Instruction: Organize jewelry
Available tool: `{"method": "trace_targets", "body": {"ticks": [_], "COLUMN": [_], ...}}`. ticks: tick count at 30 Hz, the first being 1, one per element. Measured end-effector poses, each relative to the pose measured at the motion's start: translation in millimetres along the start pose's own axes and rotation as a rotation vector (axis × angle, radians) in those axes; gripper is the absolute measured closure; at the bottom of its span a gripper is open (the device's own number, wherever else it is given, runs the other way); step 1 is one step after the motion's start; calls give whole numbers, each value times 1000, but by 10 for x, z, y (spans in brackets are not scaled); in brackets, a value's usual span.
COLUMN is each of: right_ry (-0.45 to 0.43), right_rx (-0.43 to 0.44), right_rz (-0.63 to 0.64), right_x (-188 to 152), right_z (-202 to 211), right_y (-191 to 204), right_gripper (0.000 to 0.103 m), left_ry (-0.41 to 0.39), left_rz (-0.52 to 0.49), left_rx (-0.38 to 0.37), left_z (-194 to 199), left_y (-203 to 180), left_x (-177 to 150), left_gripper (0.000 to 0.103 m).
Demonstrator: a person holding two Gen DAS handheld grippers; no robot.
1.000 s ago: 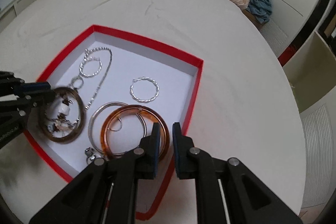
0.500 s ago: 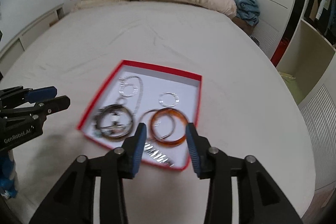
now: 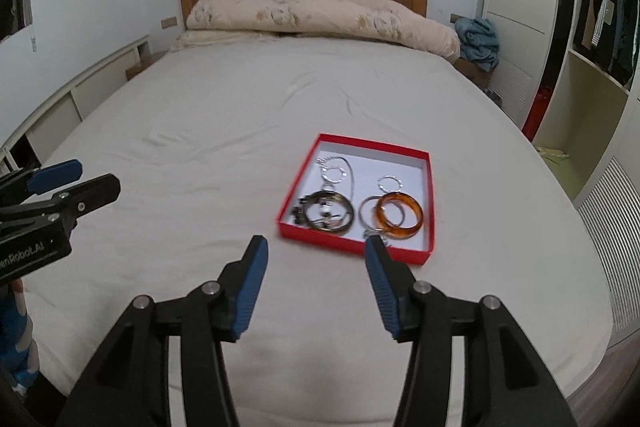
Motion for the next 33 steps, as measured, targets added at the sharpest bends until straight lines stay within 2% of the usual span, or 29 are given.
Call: {"method": "trace_targets", "body": {"ticks": [7, 11, 17, 26, 33], "right_ry": [-26, -36, -50, -70, -83], "right_rx": [20, 34, 42, 58, 64], "right_rz": [17, 34, 56, 97, 109], "right_x": [-138, -229, -325, -435, -488], "right_z": [297, 425, 551, 743, 850], "right_y": [371, 578, 804, 1084, 1127], "right_gripper": [53, 53, 52, 49, 49], "left_ry": [-48, -69, -102, -140, -159], "left_rz": [50, 72, 86, 99, 90], "left_rx": [51, 93, 116, 132, 139], "left_z": [513, 731, 976, 1246, 1370], "left_y": [373, 553, 707, 820, 795], "left_x": [-237, -349, -468, -614, -688], "left_gripper": [25, 21, 18, 17, 17]}}
Point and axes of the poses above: each gripper's, at about its wrist camera, not at the fingertips, and z roughly against the way its jaws point, y to its left, x to its top, the point moved 4 cm from there along -z, roughly the way its jaws point, and after that the axes turned 6 degrees about x, right-handed, at the moved point
